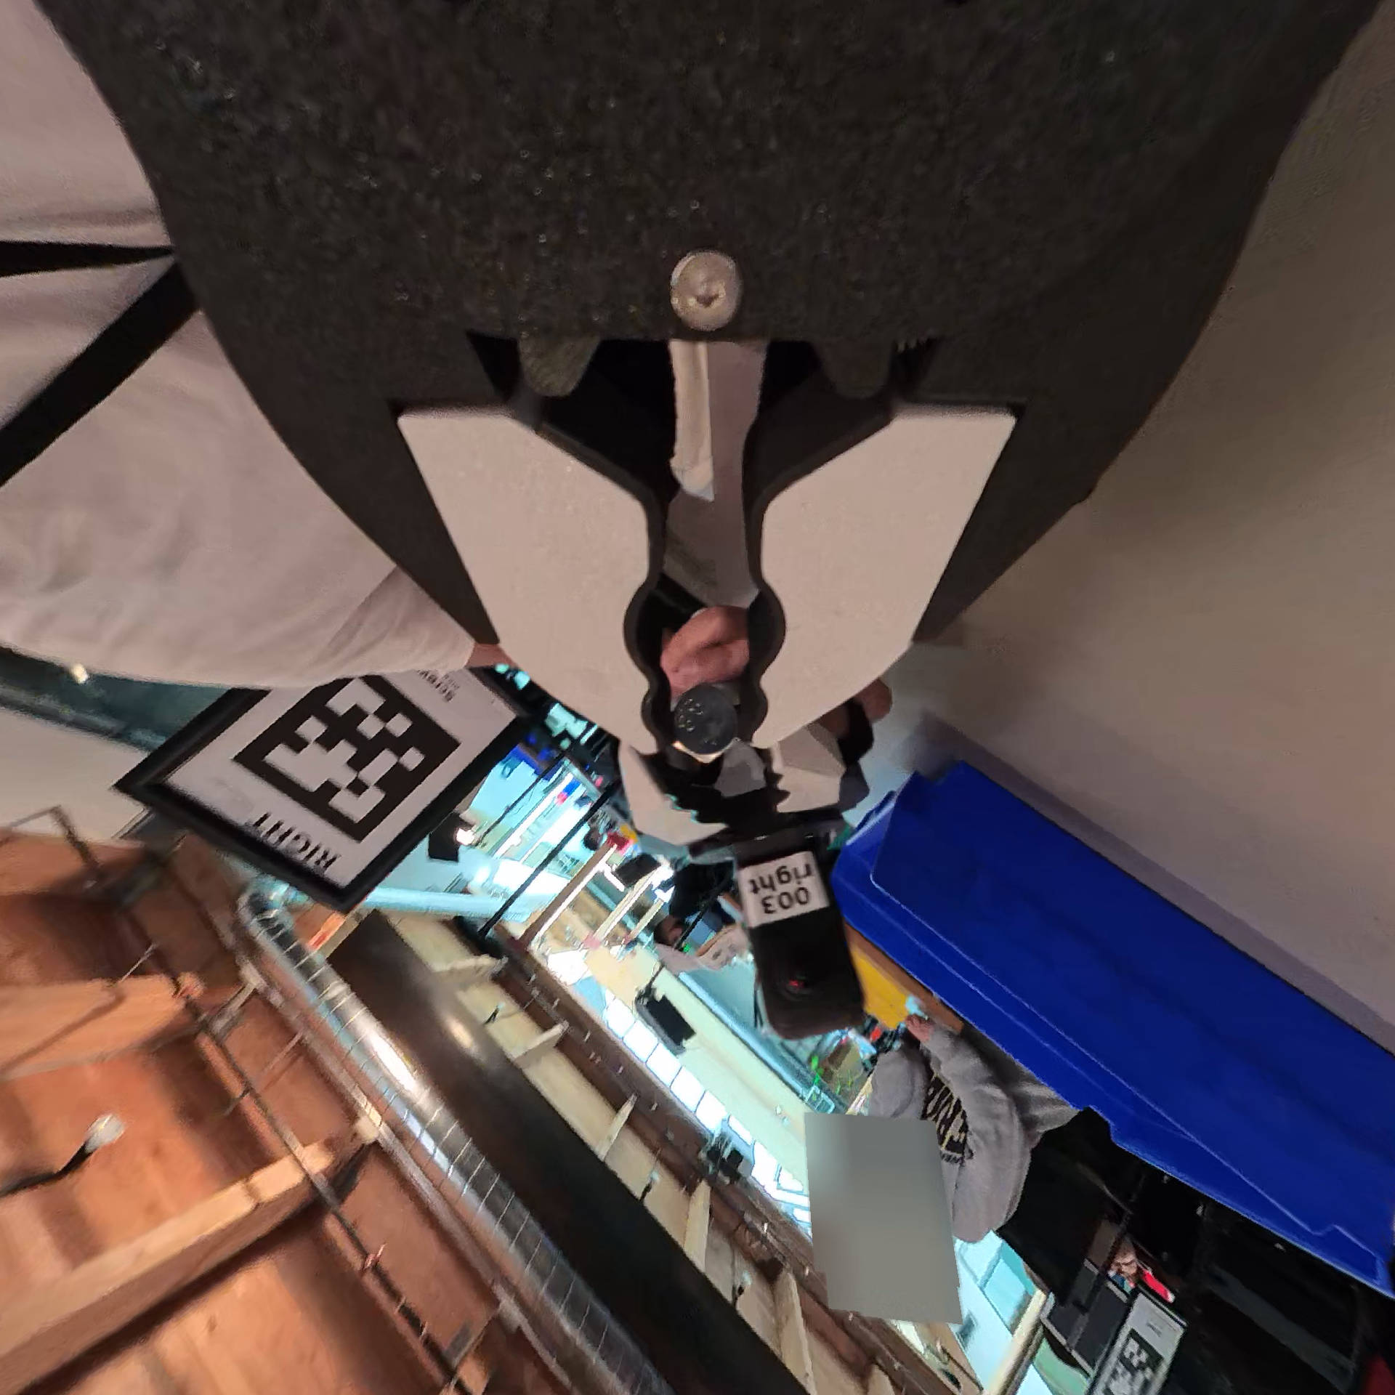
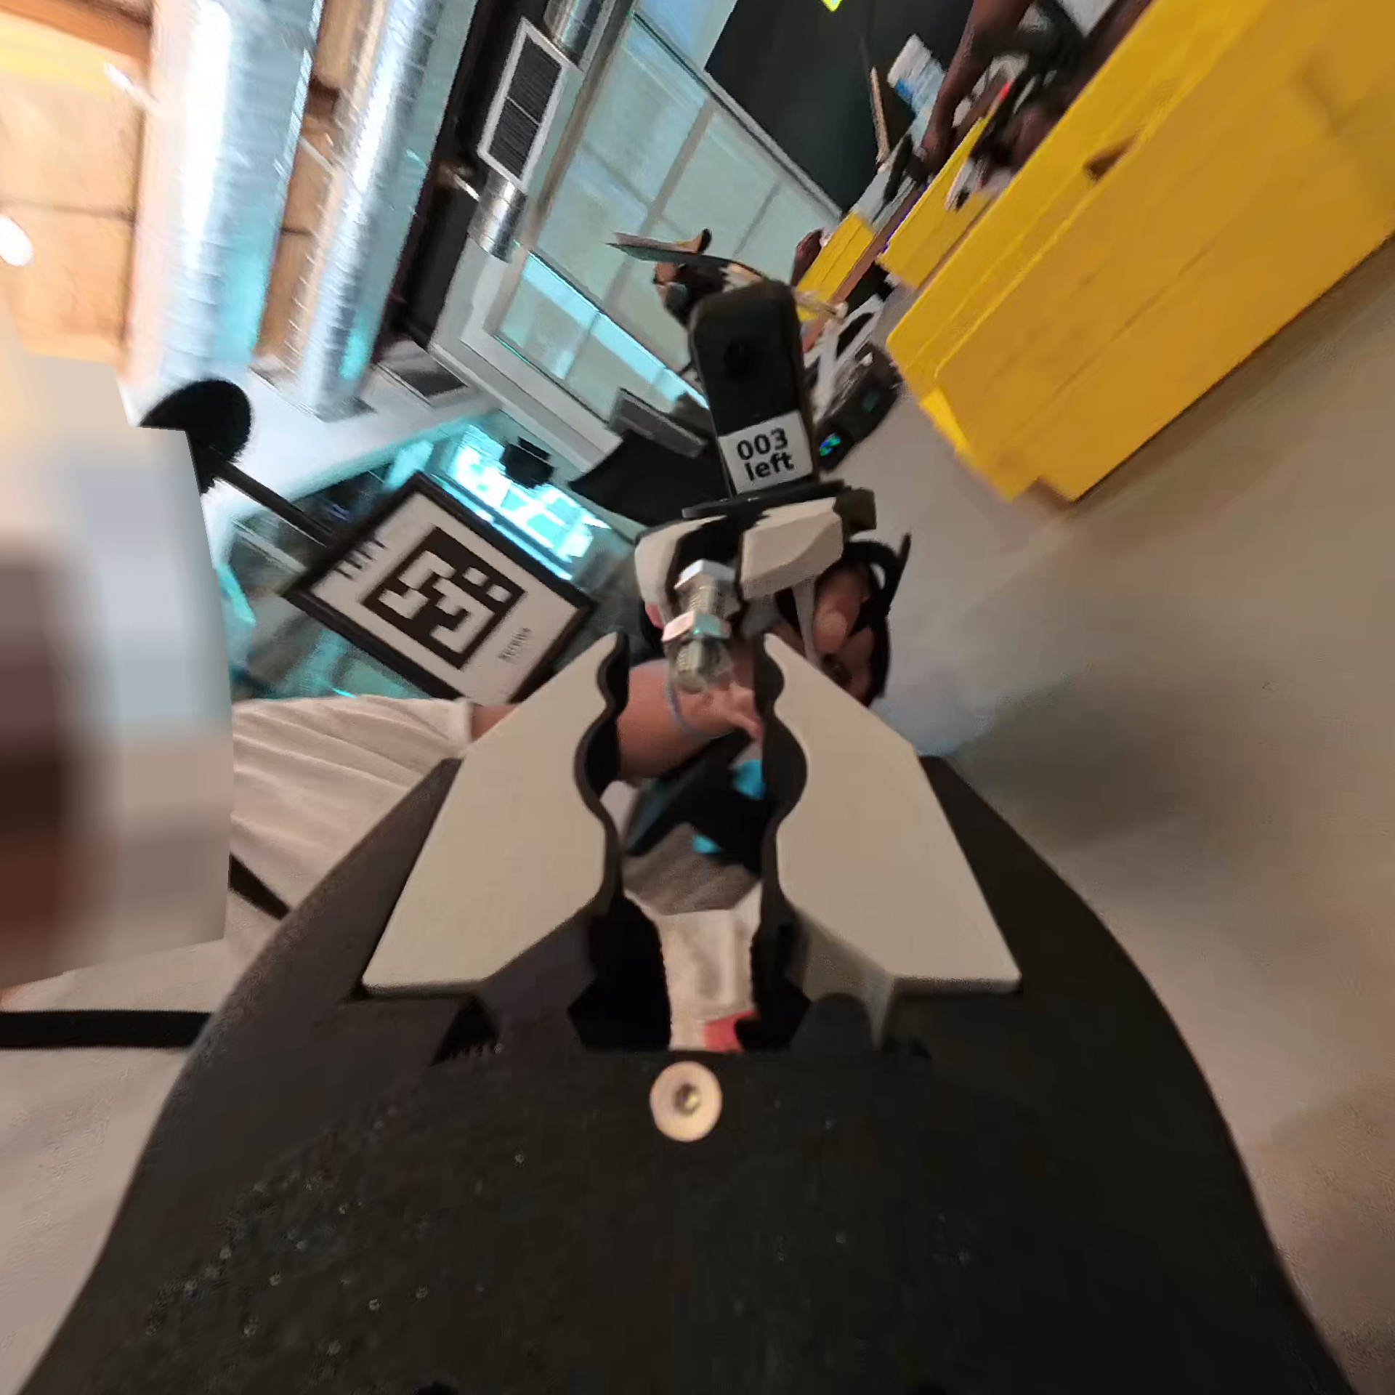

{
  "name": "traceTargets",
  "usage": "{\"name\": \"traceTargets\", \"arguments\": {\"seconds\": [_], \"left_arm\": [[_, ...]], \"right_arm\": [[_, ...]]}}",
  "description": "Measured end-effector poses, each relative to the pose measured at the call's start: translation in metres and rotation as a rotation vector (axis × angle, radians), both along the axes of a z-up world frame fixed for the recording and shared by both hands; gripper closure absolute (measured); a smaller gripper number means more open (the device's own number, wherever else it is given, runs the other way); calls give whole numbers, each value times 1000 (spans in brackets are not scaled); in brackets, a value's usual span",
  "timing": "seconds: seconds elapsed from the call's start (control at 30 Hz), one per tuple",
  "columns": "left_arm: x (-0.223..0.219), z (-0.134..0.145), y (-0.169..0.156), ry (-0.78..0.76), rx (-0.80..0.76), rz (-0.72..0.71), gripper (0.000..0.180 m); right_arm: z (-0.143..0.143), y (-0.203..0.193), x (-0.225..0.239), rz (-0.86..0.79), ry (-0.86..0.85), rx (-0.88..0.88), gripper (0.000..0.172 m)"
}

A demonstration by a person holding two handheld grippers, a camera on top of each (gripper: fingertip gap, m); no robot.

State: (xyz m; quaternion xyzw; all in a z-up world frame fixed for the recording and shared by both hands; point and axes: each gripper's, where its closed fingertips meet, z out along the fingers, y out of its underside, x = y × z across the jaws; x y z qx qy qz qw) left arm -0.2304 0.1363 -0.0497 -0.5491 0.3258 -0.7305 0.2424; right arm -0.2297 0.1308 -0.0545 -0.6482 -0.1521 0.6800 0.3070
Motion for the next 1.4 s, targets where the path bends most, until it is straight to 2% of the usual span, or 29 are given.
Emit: {"name": "traceTargets", "arguments": {"seconds": [0.03, 0.13, 0.23, 0.53, 0.63, 0.93, 1.03, 1.13, 1.27, 1.33, 1.4], "left_arm": [[-2, 1, 4, -13, -28, 7, 164], [-6, 0, 13, -13, -52, 31, 164], [-7, -1, 16, -3, -50, 42, 164], [0, -5, 5, 34, 24, 33, 164], [1, -7, 5, 43, 24, 32, 164], [0, -2, 3, 26, 58, 27, 164], [-1, 0, 10, 27, 102, 95, 154], [-6, 2, 21, 23, 122, 169, 151], [-12, 0, 35, 23, 107, 244, 152], [-12, -2, 38, 27, 86, 253, 152], [-11, -6, 38, 41, 75, 250, 152]], "right_arm": [[1, 1, 2, -34, -54, 81, 135], [0, 4, 10, -138, -234, 336, 131], [-8, 11, 18, -226, -395, 460, 141], [-12, 7, 11, -176, -341, 404, 152], [-12, 4, 8, -162, -353, 420, 162], [-8, 2, 8, -162, -406, 466, 163], [-7, 8, 16, -204, -492, 505, 163], [11, 22, 41, -296, -582, 565, 163], [62, 42, 96, -365, -709, 620, 162], [80, 57, 133, -383, -857, 649, 162], [82, 76, 184, -410, -1094, 645, 163]]}}
